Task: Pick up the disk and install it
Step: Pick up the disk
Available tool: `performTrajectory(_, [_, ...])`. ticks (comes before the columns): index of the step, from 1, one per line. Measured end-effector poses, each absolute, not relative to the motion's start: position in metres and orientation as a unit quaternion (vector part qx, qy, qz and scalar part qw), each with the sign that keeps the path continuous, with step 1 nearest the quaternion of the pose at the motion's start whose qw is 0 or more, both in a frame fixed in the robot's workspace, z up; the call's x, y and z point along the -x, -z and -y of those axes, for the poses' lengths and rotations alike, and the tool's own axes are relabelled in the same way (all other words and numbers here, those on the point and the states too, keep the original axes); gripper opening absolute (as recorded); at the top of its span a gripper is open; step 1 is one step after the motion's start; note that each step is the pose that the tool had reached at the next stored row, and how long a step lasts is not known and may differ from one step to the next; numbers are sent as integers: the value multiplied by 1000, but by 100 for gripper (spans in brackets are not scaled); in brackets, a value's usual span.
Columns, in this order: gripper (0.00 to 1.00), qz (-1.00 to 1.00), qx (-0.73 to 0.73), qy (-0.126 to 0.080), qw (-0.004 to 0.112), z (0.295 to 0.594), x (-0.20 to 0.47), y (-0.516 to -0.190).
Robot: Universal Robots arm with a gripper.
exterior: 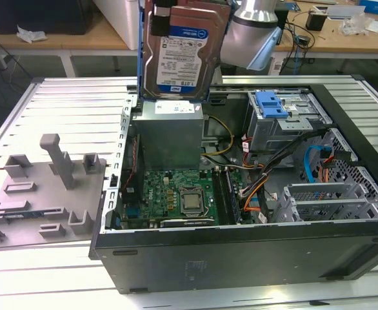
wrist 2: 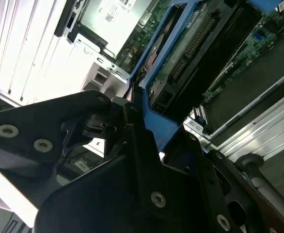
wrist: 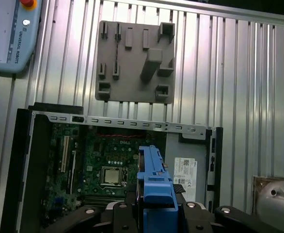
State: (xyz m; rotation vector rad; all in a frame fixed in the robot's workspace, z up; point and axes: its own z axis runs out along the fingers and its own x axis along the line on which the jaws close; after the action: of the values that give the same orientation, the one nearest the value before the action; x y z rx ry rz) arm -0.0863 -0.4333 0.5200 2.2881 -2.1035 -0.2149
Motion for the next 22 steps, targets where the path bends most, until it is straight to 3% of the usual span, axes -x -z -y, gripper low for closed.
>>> performTrajectory(22, [37, 669, -740, 69, 15, 465, 37, -520])
